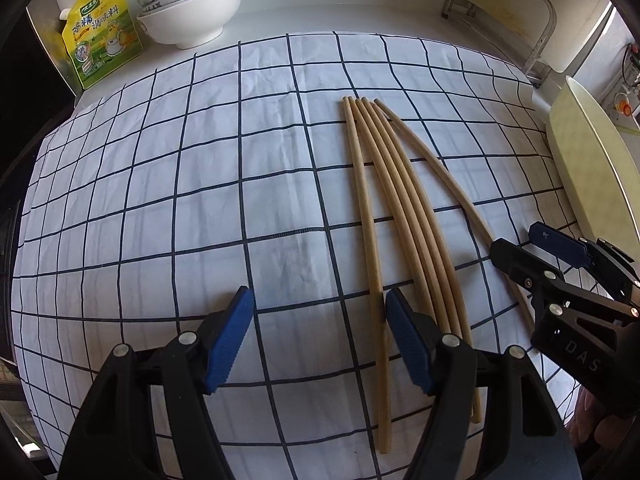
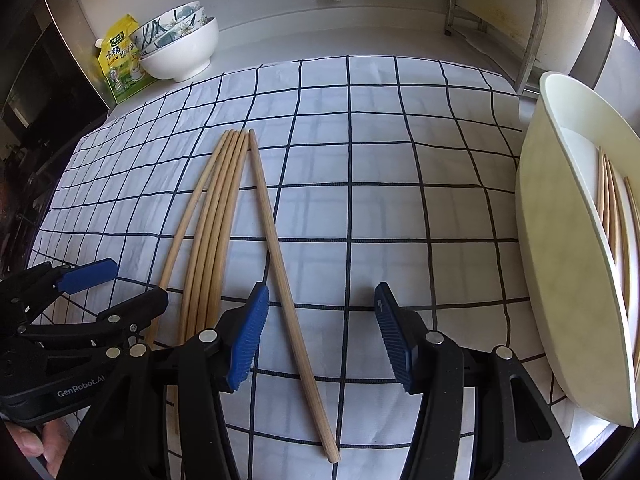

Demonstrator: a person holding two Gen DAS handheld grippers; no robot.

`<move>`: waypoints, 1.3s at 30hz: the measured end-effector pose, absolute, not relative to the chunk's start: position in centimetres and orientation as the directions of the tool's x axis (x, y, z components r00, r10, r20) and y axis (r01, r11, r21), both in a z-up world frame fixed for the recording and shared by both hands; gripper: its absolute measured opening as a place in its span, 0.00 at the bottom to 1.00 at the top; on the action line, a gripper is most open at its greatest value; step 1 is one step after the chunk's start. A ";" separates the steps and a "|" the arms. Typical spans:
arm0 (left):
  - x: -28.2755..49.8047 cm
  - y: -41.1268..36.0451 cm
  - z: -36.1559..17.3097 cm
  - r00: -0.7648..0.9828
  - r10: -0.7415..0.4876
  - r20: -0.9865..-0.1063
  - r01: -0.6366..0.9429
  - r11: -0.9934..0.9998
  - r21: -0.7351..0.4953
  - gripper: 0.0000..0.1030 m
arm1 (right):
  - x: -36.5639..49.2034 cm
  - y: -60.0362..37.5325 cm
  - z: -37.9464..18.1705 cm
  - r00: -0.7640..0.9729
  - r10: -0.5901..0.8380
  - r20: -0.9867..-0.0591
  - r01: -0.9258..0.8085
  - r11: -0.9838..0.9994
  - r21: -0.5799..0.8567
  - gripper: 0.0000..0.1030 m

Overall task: Organize utensils
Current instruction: 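Close the left tool on one chopstick while the right tool grasps another, then lift and carry both held chopsticks over the white basin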

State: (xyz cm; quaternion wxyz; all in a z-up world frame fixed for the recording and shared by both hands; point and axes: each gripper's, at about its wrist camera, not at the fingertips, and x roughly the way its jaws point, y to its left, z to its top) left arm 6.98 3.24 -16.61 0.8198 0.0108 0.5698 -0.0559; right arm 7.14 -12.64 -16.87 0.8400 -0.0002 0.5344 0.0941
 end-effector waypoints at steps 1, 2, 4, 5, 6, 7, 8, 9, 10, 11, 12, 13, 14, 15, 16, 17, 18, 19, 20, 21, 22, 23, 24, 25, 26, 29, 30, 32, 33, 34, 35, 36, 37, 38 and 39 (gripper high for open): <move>7.1 3.5 -16.6 0.345 -0.076 -0.936 0.097 0.994 -0.045 0.65 | 7.2 -12.6 -16.9 0.411 0.155 -0.898 -0.159 0.983 0.096 0.51; 7.1 3.7 -16.6 0.346 -0.072 -0.935 0.091 0.995 -0.043 0.65 | 7.2 -12.6 -16.9 0.413 0.152 -0.898 -0.160 0.983 0.093 0.51; 7.2 4.4 -16.6 0.350 -0.065 -0.935 0.080 0.996 -0.039 0.65 | 7.3 -12.6 -16.9 0.417 0.146 -0.897 -0.161 0.983 0.085 0.51; 7.3 4.6 -16.6 0.349 -0.063 -0.935 0.075 0.996 -0.039 0.65 | 7.2 -12.6 -16.9 0.423 0.141 -0.895 -0.160 0.984 0.079 0.51; 7.4 4.7 -16.6 0.348 -0.063 -0.935 0.072 0.997 -0.041 0.66 | 7.3 -12.6 -16.9 0.426 0.138 -0.894 -0.162 0.984 0.075 0.51; 7.6 4.7 -16.6 0.345 -0.068 -0.936 0.069 0.996 -0.047 0.68 | 7.3 -12.5 -17.0 0.427 0.138 -0.894 -0.164 0.984 0.073 0.51; 7.8 4.7 -16.5 0.344 -0.073 -0.936 0.069 0.996 -0.053 0.69 | 7.3 -12.5 -17.0 0.427 0.136 -0.894 -0.167 0.983 0.070 0.51; 8.0 4.7 -16.5 0.347 -0.073 -0.935 0.070 0.996 -0.052 0.69 | 7.3 -12.4 -17.1 0.428 0.131 -0.894 -0.169 0.984 0.063 0.51; 8.2 4.4 -16.4 0.352 -0.070 -0.933 0.073 0.996 -0.047 0.69 | 7.2 -12.3 -17.1 0.431 0.127 -0.893 -0.172 0.983 0.056 0.51; 8.5 4.1 -16.4 0.357 -0.069 -0.931 0.078 0.996 -0.044 0.69 | 7.2 -12.2 -17.2 0.434 0.123 -0.892 -0.177 0.983 0.049 0.51; 8.6 3.8 -16.4 0.360 -0.067 -0.930 0.084 0.996 -0.040 0.69 | 7.2 -12.0 -17.2 0.436 0.119 -0.892 -0.182 0.982 0.042 0.51; 8.8 3.6 -16.5 0.358 -0.072 -0.931 0.093 0.995 -0.042 0.69 | 7.1 -11.9 -17.3 0.440 0.113 -0.891 -0.187 0.982 0.032 0.51; 8.9 3.3 -16.5 0.360 -0.068 -0.930 0.103 0.994 -0.033 0.68 | 7.1 -11.8 -17.3 0.446 0.105 -0.889 -0.194 0.981 0.019 0.51; 8.9 3.1 -16.5 0.362 -0.070 -0.929 0.114 0.993 -0.031 0.67 | 7.0 -11.6 -17.4 0.453 0.096 -0.886 -0.203 0.979 0.002 0.51; 9.0 2.8 -16.4 0.366 -0.072 -0.928 0.121 0.992 -0.030 0.63 | 7.0 -11.5 -17.4 0.459 0.093 -0.883 -0.211 0.978 -0.007 0.51; 9.1 2.6 -16.3 0.369 -0.071 -0.927 0.124 0.992 -0.027 0.59 | 6.9 -11.4 -17.4 0.463 0.096 -0.881 -0.214 0.977 -0.006 0.51; 9.2 2.6 -16.2 0.372 -0.068 -0.926 0.126 0.992 -0.023 0.57 | 6.9 -11.4 -17.4 0.464 0.100 -0.880 -0.216 0.976 -0.003 0.51; 9.3 2.5 -16.1 0.375 -0.066 -0.925 0.127 0.992 -0.019 0.52 | 7.0 -11.4 -17.5 0.466 0.102 -0.879 -0.220 0.975 -0.003 0.51; 9.4 2.5 -16.0 0.378 -0.065 -0.924 0.128 0.992 -0.017 0.45 | 6.9 -11.3 -17.4 0.468 0.106 -0.877 -0.229 0.973 -0.004 0.48; 9.5 2.3 -15.9 0.380 -0.065 -0.923 0.130 0.991 -0.016 0.41 | 6.9 -11.1 -17.4 0.469 0.109 -0.876 -0.239 0.971 -0.007 0.42; 9.5 2.2 -15.8 0.382 -0.066 -0.922 0.132 0.991 -0.016 0.33 | 6.8 -10.9 -17.4 0.470 0.112 -0.876 -0.250 0.968 -0.011 0.39; 9.5 2.1 -15.9 0.384 -0.067 -0.921 0.135 0.991 -0.015 0.22 | 6.7 -10.6 -17.4 0.470 0.114 -0.875 -0.263 0.965 -0.015 0.33; 9.3 2.1 -15.8 0.387 -0.060 -0.920 0.135 0.991 -0.008 0.17 | 6.6 -10.3 -17.3 0.467 0.120 -0.876 -0.277 0.961 -0.015 0.25; 9.4 2.1 -15.9 0.389 -0.052 -0.920 0.133 0.991 0.000 0.09 | 6.5 -10.0 -17.3 0.464 0.125 -0.877 -0.287 0.958 -0.016 0.22; 9.4 2.2 -15.9 0.390 -0.054 -0.919 0.131 0.991 -0.002 0.08 | 6.5 -9.8 -17.3 0.460 0.129 -0.878 -0.295 0.955 -0.014 0.16; 9.4 2.6 -15.9 0.377 -0.079 -0.923 0.127 0.991 -0.033 0.07 | 6.7 -9.9 -17.3 0.441 0.156 -0.884 -0.290 0.957 0.024 0.06; 9.3 2.9 -15.9 0.372 -0.087 -0.924 0.125 0.991 -0.043 0.07 | 6.9 -10.1 -17.2 0.430 0.174 -0.886 -0.280 0.959 0.052 0.06; 8.8 3.4 -15.8 0.363 -0.101 -0.926 0.120 0.991 -0.061 0.07 | 7.0 -10.7 -17.1 0.418 0.202 -0.886 -0.251 0.963 0.101 0.06; 8.7 3.5 -15.8 0.359 -0.105 -0.927 0.118 0.991 -0.067 0.07 | 6.9 -11.0 -16.9 0.417 0.214 -0.883 -0.238 0.964 0.121 0.06; 8.4 3.7 -15.7 0.355 -0.110 -0.928 0.117 0.990 -0.073 0.07 | 6.8 -11.3 -16.6 0.417 0.225 -0.881 -0.228 0.964 0.138 0.06; 8.2 3.8 -15.6 0.350 -0.115 -0.930 0.119 0.990 -0.078 0.07 | 6.6 -11.5 -16.3 0.419 0.235 -0.877 -0.219 0.964 0.153 0.06; 8.0 3.8 -15.4 0.346 -0.118 -0.931 0.121 0.989 -0.081 0.07 | 6.4 -11.6 -15.9 0.421 0.243 -0.874 -0.214 0.963 0.165 0.06; 7.9 3.8 -15.2 0.344 -0.121 -0.931 0.125 0.989 -0.082 0.07 | 6.3 -11.7 -15.5 0.424 0.252 -0.870 -0.210 0.962 0.176 0.06; 7.7 3.7 -14.9 0.345 -0.122 -0.931 0.131 0.988 -0.081 0.07 | 6.1 -11.7 -15.1 0.429 0.259 -0.866 -0.206 0.961 0.185 0.06; 7.5 3.6 -14.6 0.347 -0.122 -0.930 0.136 0.988 -0.079 0.07 | 5.9 -11.8 -14.5 0.433 0.270 -0.860 -0.203 0.959 0.198 0.06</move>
